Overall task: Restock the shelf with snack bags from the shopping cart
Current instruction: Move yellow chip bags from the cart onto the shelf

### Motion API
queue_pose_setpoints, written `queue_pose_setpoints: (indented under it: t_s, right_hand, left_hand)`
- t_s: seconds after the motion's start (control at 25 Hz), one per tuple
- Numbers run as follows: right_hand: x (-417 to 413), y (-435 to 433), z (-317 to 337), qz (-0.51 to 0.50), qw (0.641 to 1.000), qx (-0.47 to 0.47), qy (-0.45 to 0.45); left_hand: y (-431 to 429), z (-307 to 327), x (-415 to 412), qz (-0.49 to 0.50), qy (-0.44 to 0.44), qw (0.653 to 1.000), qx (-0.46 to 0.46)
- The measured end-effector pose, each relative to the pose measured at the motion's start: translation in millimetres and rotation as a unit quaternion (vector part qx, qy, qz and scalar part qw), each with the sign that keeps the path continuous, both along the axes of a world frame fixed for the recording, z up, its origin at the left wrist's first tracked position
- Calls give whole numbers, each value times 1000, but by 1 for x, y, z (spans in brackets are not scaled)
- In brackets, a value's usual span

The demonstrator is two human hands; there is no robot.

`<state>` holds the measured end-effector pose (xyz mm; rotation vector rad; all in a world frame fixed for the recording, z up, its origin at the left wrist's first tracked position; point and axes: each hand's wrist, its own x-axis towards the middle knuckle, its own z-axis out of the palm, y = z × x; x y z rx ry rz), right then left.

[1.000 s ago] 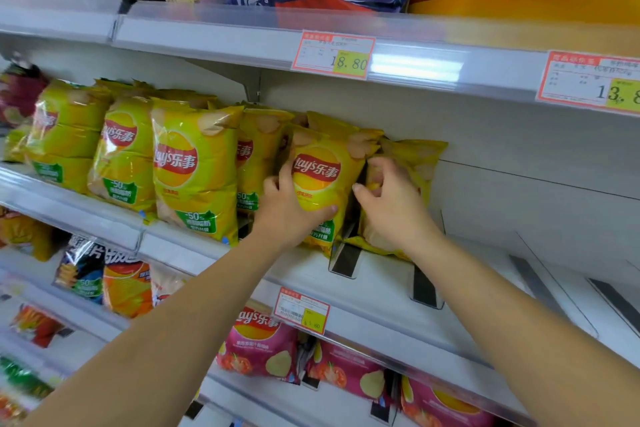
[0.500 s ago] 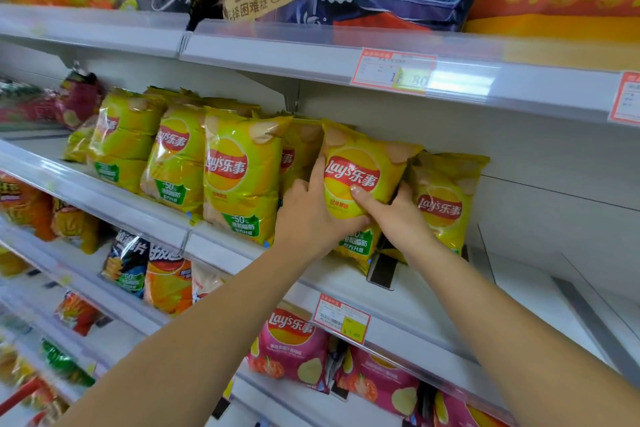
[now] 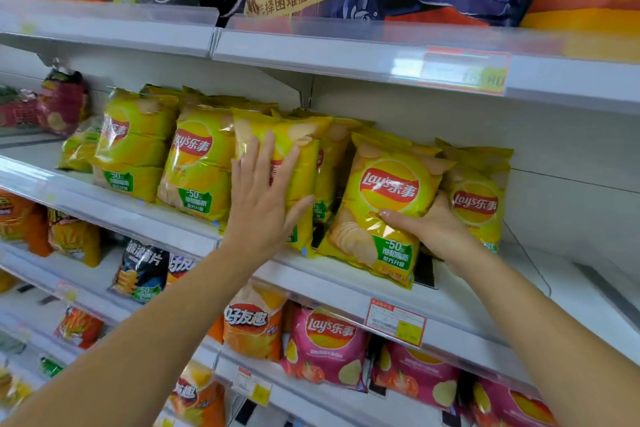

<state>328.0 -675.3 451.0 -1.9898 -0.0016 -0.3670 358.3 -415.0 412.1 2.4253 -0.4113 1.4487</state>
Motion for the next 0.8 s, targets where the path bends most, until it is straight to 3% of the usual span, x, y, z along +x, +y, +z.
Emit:
queue_pose_setpoints:
  t_s: [0.12,0.44,0.56,0.68,0.8]
  right_hand:
    - [-5,5,1,9,1000,-12,0]
    - [-22,18,-11,-52,999,7,-7]
    - [-37,28,-22,-112,989,51,-83]
    - [-61,59,-43,-165,953,20,-253]
    - [-83,115,-81,-44,947,-11,-317]
  left_hand:
    - [-10,-8,20,35,24,996,73]
    - [-2,-11,13,-21,15,999,44]
    - [5,-10,-2,-51,14,998,27]
    - [17,-17,-24,-90,5,996,10]
    - [35,-52,-58,-107,-6,994,18]
